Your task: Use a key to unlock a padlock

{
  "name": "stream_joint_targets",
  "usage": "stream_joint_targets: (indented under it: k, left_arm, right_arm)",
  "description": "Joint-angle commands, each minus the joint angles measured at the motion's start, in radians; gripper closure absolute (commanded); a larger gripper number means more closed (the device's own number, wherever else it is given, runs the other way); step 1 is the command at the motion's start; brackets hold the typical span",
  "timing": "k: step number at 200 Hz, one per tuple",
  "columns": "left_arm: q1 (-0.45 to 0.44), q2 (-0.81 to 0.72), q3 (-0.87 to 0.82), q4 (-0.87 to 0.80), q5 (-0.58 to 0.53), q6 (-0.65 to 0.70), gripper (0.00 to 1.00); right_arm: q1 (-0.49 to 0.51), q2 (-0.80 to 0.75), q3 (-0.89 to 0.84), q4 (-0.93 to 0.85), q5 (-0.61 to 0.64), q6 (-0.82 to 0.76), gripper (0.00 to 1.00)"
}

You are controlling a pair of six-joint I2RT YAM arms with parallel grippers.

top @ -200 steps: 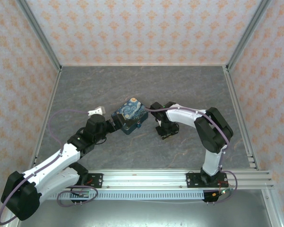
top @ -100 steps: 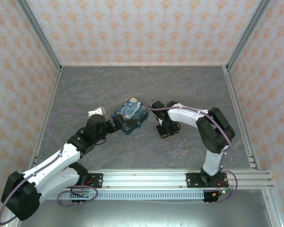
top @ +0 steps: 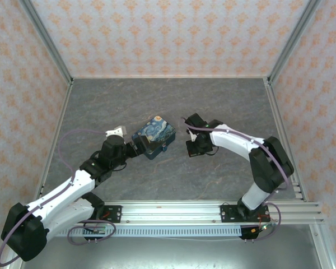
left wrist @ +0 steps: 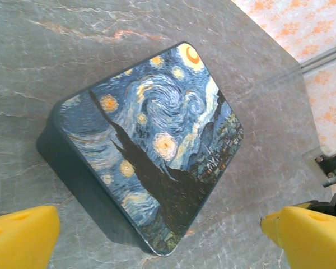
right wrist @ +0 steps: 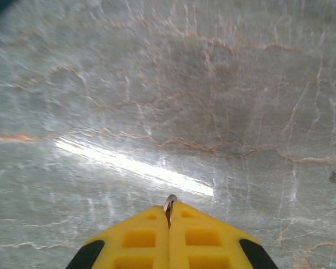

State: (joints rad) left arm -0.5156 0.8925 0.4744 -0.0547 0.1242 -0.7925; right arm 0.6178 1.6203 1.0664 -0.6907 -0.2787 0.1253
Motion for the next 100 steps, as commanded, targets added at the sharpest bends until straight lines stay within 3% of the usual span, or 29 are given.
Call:
stream_joint_targets:
  k: [1, 36, 100]
  left_arm:
    - [-0.007, 0.003, 0.041, 0.049, 0.032, -0.006, 0.00]
    - [-0.009, 0.021, 0.049, 0.127, 0.107, -0.079, 0.00]
    - [-0.045, 0.116, 0.092, 0.484, 0.211, -0.435, 0.04]
  right_arm:
    - [-0.006, -0.057, -0.016, 0.067, -0.043, 0.030, 1.00]
    - [-0.012, -0.206, -0.067, 0.246, -0.141, 0.102, 1.00]
    - [-0.027, -0.431, -0.190, 0.745, -0.219, 0.405, 1.00]
